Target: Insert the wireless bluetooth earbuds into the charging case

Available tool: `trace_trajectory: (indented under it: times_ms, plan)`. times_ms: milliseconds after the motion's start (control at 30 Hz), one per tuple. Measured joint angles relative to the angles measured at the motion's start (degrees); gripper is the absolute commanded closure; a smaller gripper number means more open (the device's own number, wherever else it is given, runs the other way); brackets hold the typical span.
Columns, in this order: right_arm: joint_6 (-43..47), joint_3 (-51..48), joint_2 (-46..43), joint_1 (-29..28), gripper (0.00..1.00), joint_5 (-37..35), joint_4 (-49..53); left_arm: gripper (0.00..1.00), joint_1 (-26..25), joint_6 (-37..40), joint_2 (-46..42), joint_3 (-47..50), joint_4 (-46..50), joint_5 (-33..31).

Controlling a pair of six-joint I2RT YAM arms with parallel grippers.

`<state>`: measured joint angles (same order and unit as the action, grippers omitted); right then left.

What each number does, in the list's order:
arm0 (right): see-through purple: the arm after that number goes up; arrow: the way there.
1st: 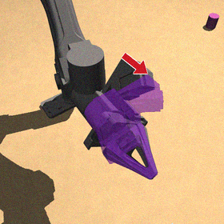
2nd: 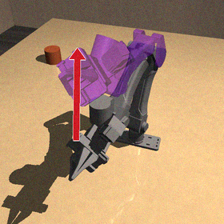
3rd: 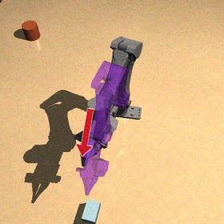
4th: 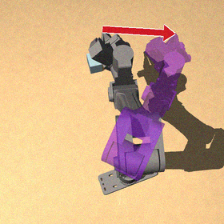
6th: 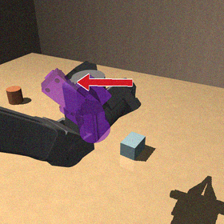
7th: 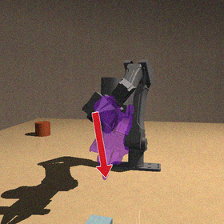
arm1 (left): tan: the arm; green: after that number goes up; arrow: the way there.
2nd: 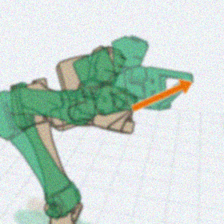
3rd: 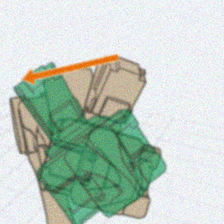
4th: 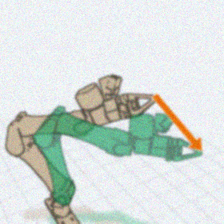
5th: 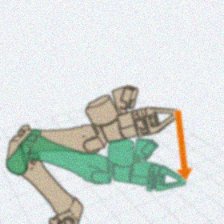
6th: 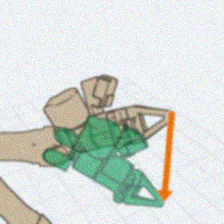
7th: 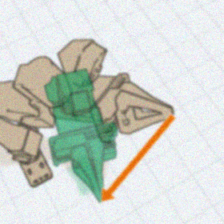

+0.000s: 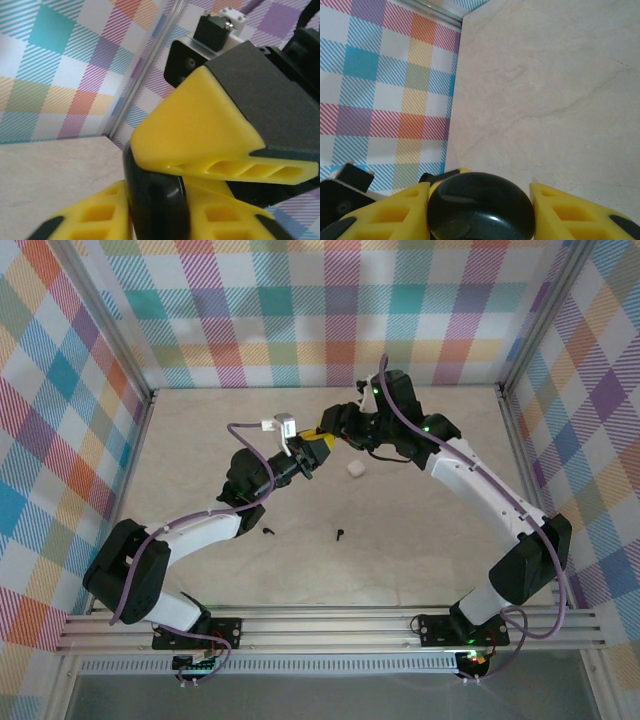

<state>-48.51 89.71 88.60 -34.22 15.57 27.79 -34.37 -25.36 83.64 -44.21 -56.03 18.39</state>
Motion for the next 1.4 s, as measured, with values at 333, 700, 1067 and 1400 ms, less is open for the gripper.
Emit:
trace_trajectory:
  times_ms: [333,700,1067,1400]
  plan:
    - [6.95,-2.67,-3.93,5.75,0.5,14.1,-4.2,1.0,1.18,6.73,-6.95,-3.72,16.09,3.72]
    - [34.8,4.63,-4.68,11.63,0.4,35.74,4.02,1.0,8.02,17.88,-12.59,-16.68,47.12,22.6]
    - [51.01,3.21,-4.15,9.31,0.47,37.94,8.44,1.0,8.28,25.49,-7.56,-30.99,66.12,39.82]
    - [51.84,0.92,-4.09,9.09,0.66,43.58,7.37,1.0,8.22,28.0,-5.03,-33.57,73.79,45.88]
